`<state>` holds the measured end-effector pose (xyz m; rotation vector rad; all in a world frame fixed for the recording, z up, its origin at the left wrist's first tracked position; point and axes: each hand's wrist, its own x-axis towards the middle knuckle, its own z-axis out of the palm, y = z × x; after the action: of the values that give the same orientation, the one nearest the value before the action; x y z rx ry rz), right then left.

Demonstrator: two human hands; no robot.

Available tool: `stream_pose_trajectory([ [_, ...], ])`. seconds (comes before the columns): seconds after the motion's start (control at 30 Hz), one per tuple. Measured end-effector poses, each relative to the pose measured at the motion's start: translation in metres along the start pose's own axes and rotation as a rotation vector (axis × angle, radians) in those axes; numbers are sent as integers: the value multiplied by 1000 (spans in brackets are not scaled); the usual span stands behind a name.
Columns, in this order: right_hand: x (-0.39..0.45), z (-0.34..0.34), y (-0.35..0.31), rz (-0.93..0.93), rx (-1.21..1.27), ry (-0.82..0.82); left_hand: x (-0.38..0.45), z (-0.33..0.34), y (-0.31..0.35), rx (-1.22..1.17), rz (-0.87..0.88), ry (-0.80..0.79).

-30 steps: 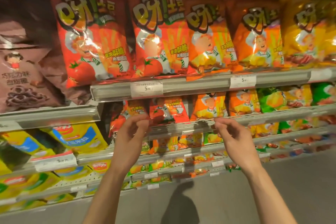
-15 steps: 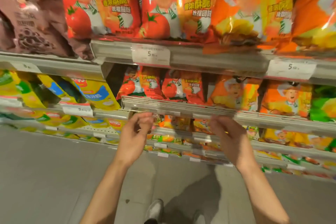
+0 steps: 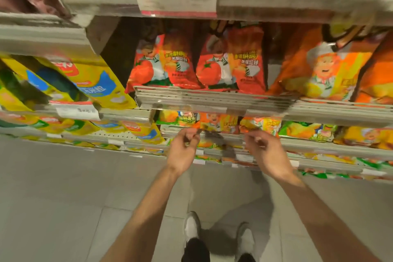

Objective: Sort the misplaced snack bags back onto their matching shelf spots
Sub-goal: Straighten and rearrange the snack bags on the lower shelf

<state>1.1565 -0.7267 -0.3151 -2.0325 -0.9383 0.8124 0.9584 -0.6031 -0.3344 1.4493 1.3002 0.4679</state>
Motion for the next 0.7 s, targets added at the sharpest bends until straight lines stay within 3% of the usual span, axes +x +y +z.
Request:
stream_pose_trajectory([
  [0.27,53,40,28,56,-3,-8,54,29,-11,117,86,-111],
  [0.47,71,58,42,123,-21,-112,77,40,-28,203,133,-145],
  [0.7,71,63,40,35,111,-13,85,38,-16,122,182,-29],
])
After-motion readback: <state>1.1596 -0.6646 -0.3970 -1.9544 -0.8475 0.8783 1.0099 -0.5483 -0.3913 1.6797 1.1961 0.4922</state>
